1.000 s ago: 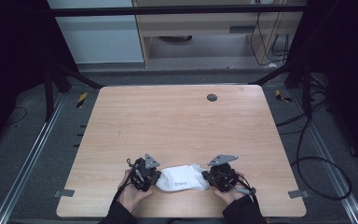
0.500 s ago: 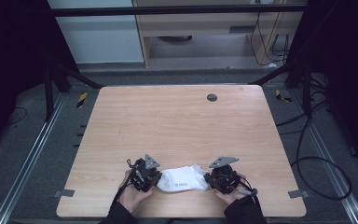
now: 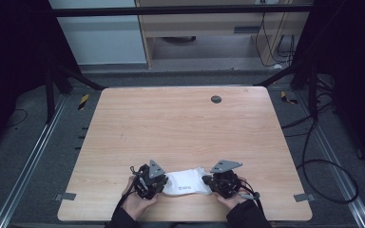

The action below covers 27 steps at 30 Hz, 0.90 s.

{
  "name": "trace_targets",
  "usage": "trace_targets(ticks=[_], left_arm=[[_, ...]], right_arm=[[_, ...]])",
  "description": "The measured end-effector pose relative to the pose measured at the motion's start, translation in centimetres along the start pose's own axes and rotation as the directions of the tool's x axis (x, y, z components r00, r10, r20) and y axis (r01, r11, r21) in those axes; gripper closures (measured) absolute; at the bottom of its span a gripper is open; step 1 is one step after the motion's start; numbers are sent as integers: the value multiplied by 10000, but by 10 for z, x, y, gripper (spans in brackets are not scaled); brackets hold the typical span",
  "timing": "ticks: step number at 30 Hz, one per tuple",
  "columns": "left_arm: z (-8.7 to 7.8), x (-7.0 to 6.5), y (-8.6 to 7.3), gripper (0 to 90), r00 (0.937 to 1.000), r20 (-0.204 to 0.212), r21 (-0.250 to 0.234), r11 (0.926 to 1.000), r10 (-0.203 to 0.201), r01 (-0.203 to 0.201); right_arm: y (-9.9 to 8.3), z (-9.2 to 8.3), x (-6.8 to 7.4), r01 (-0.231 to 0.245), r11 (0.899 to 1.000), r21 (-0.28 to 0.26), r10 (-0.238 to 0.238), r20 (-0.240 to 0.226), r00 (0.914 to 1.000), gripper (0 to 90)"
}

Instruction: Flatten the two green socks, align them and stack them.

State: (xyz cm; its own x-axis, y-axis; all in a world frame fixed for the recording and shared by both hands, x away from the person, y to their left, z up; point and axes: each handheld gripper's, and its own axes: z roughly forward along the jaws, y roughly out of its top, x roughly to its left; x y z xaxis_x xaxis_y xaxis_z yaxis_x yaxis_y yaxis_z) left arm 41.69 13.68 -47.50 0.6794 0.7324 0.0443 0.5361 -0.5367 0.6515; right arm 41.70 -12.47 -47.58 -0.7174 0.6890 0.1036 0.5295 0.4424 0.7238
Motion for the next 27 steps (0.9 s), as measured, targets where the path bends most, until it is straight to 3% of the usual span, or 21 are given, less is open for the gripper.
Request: trace_targets(ticks=[6, 15, 17, 19, 20, 22, 25, 27], left_arm=[[7, -1, -3, 838, 9999, 5, 400, 9991, 136, -136], [8, -2, -4, 837, 9998, -5, 422, 9989, 212, -211], [8, -2, -4, 832, 9998, 20, 344, 9992, 207, -207], [8, -2, -4, 829, 9997, 27, 409, 9989, 225, -226], [9, -2, -4, 829, 9997, 8, 430, 9988, 249, -249], [9, -3, -4, 829, 9997, 4, 434, 9987, 249, -249], [9, -2, -4, 829, 9997, 29, 452, 9986, 261, -263], [9, -2, -4, 829, 9996, 46, 462, 9986, 261, -263]], right_arm=[[-7, 10, 4, 177, 9979, 625, -168, -158, 9997, 900], [-11, 9, 1, 70, 9972, 741, -58, -168, 9998, 900], [-10, 8, 2, 50, 9980, 635, -35, -233, 9997, 900], [-7, 5, 2, 66, 9998, 203, -61, -245, 9997, 900], [-4, 4, 0, 65, 9996, -258, -67, -86, 9999, 900], [0, 7, -2, 97, 9984, -550, -88, 172, 9998, 900], [1, 12, -5, -9, 9991, -418, 27, 420, 9991, 900], [-2, 17, -8, -174, 9998, -39, 176, 571, 9982, 900]])
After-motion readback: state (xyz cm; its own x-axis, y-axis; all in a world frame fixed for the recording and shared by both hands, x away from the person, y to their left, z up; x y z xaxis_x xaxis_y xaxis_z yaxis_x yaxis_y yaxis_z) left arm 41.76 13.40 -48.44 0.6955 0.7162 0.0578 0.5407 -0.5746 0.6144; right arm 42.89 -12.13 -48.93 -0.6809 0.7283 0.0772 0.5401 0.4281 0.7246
